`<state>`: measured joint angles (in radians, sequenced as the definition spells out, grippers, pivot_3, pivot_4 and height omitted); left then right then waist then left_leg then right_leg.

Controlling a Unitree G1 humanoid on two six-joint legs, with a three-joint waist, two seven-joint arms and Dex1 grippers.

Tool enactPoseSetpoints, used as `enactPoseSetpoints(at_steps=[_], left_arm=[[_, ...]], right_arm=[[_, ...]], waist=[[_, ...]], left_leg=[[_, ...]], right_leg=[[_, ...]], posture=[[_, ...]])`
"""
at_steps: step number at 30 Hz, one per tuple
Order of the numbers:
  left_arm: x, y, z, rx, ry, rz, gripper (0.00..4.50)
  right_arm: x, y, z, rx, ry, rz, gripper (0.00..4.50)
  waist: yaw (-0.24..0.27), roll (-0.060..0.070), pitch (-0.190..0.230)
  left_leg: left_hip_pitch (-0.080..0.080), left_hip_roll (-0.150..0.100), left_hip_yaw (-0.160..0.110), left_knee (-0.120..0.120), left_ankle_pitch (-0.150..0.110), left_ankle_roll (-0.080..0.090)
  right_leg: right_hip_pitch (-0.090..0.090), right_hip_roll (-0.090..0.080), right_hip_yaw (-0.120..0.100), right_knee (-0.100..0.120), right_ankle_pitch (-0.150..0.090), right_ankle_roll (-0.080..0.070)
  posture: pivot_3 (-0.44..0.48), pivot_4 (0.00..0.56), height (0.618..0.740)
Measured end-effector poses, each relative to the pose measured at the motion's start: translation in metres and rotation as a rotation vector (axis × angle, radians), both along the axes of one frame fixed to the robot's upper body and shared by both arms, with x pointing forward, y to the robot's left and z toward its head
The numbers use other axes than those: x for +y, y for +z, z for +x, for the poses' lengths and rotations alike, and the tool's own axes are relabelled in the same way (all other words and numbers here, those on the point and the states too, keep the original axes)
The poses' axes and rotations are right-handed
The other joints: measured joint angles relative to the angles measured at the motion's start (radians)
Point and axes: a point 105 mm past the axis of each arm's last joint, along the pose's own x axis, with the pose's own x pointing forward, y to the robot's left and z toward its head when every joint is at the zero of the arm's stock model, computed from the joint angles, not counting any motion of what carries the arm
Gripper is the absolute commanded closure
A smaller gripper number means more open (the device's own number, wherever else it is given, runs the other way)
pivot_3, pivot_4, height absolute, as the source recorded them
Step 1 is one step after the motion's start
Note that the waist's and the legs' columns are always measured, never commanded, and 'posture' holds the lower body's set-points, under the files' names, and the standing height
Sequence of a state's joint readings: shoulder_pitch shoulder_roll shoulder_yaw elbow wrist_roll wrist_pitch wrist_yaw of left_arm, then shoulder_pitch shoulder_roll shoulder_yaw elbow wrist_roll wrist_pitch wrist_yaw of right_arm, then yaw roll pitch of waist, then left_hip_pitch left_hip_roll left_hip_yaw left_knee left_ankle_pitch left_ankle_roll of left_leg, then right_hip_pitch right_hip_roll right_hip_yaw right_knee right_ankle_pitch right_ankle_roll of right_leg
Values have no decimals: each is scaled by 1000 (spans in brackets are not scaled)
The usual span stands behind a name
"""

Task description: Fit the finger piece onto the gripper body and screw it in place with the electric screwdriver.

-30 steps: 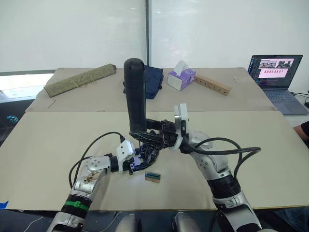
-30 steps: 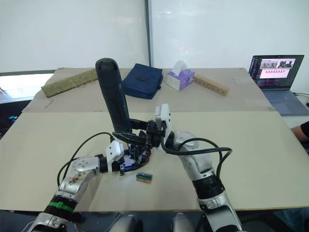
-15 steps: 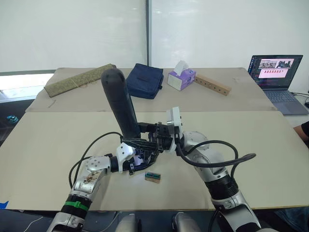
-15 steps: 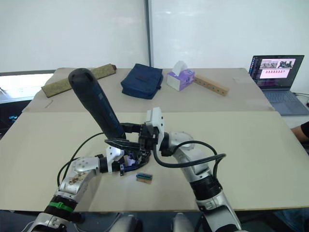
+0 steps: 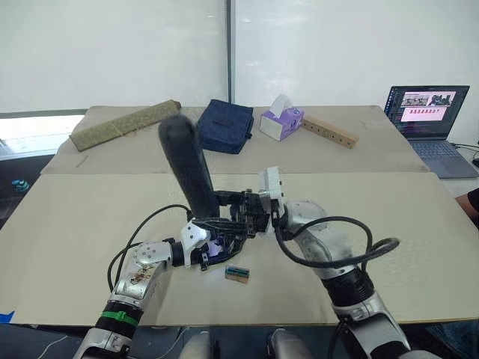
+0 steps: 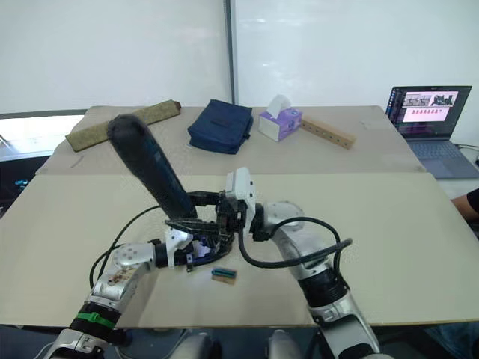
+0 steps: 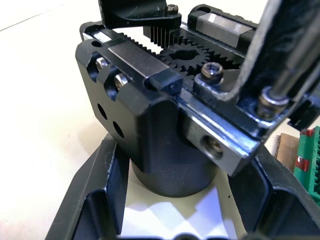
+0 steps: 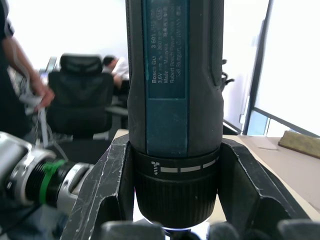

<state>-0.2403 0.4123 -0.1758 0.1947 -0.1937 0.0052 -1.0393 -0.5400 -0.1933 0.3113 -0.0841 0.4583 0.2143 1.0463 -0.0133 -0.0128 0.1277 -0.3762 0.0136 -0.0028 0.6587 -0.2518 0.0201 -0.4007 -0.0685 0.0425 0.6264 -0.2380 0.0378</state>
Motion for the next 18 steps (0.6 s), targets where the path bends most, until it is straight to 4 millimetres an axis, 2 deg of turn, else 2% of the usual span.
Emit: enactPoseSetpoints(at_steps=[18], left_arm=[[-1,0,0,4,1,-1,2243]], right_arm=[[-7,3,0,14,13,20,2602]], waist=[[0,0,0]], left_leg=[[2,0,0,-1,0,-1]], right_leg=[[3,-2,0,-1,-1,0]], posture=[[0,150,740]])
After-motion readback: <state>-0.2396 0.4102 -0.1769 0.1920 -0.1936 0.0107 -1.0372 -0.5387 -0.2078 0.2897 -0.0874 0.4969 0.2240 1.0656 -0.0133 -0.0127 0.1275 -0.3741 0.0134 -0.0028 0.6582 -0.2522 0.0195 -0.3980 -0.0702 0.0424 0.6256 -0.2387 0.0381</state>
